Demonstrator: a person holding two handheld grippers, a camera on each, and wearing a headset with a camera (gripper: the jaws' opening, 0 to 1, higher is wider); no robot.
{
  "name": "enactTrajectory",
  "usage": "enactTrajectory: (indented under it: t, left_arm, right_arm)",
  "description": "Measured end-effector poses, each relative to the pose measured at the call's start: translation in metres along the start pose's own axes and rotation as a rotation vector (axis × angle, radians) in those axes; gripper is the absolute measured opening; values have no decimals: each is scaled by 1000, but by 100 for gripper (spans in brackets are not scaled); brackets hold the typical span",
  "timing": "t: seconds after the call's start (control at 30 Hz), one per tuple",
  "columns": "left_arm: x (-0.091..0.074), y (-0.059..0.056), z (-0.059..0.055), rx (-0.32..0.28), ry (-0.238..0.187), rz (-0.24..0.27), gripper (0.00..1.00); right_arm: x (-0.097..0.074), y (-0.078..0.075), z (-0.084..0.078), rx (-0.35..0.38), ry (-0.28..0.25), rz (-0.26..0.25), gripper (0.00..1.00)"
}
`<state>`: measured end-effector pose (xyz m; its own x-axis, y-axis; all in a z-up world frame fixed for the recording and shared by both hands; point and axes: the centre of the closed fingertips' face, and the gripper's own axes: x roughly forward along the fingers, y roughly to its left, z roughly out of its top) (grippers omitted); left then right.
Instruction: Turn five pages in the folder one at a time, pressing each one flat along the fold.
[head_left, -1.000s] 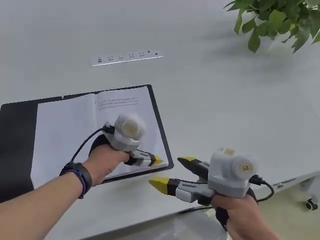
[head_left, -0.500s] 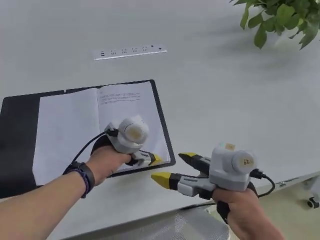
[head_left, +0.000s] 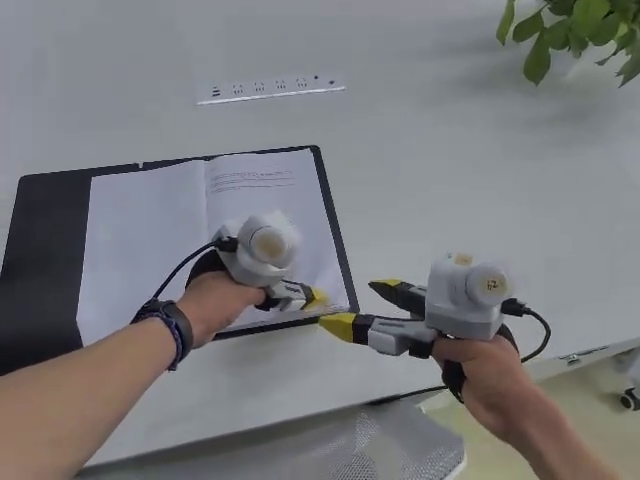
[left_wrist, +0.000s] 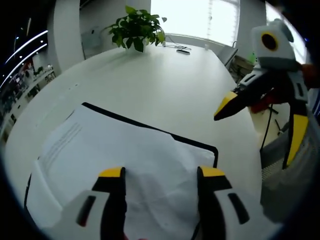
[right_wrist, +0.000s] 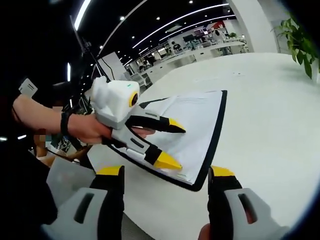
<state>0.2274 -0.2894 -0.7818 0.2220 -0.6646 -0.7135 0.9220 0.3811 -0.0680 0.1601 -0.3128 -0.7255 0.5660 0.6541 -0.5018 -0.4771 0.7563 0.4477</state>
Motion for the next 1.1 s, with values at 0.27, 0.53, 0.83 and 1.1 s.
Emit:
enactTrajectory:
  t: [0.27,0.53,0.83,1.1]
  left_arm:
    - [-1,3,1,-33,-26,-6,53]
    - [-1,3,1,-43,-33,-3,52]
    - [-2,3,1,-58,-39,-9,51]
    - [-11,-1,-3,-122,-53,-19,55]
  right_arm:
    - [24,-18,29,74,-70,24,63]
    - [51,-21,36,116,-63,66,61]
    - [60,-23,30,181,-61,87,59]
    - [55,-22,22,228,-68,111,55]
